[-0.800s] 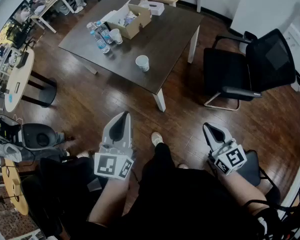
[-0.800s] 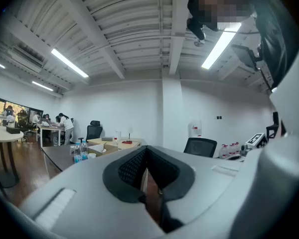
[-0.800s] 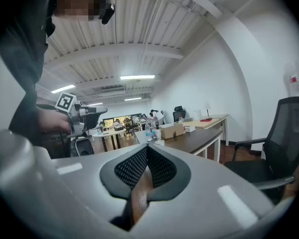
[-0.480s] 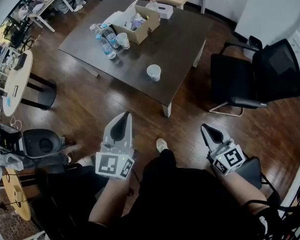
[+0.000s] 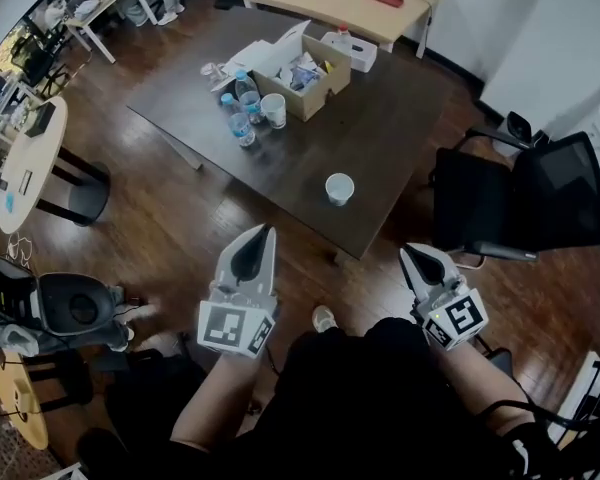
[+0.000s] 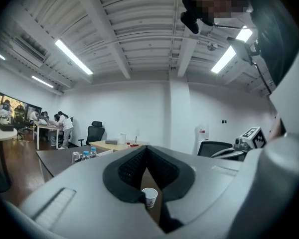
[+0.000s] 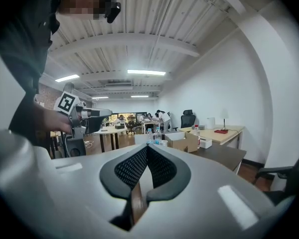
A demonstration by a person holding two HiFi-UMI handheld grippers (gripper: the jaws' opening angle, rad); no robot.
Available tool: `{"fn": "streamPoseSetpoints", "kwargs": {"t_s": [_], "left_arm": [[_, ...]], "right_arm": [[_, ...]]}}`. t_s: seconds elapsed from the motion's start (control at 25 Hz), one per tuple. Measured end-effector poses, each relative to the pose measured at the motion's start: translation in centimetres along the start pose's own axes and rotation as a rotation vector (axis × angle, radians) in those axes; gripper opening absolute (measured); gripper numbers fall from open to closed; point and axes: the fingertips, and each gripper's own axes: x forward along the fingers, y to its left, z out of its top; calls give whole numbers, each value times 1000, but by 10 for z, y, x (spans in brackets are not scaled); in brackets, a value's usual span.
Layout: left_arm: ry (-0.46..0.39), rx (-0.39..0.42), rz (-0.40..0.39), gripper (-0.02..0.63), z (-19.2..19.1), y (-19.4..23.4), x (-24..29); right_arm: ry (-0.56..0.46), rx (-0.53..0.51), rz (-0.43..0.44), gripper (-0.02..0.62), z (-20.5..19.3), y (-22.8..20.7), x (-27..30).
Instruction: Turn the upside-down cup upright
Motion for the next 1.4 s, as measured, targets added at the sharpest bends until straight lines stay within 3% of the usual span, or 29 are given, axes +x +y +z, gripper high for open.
{"fn": "streamPoseSetpoints", "kwargs": {"t_s": [0.24,0.48,0.8,1.0,1.12,1.4], "left_arm": [[-18,-13,4,0,2,17,21],[-18,-14,67,0,1,28,29],[20,61,179,0,17,44,38],[51,61,271,0,19,55,32],[64,69,310,0,21,59,24],[76,58,420,0,25,71,-5]], "right_arm": [[-22,-34,-20,3,21,-35,28],[-36,-89,35,3,39,-68,72],[179,-79,194,3,-47,-89,166],[363,-65,277,20,-111,-96,200],[402,-52,332,69,-128,-91,212],[445,-94,375,94,-141,-86,231]]}}
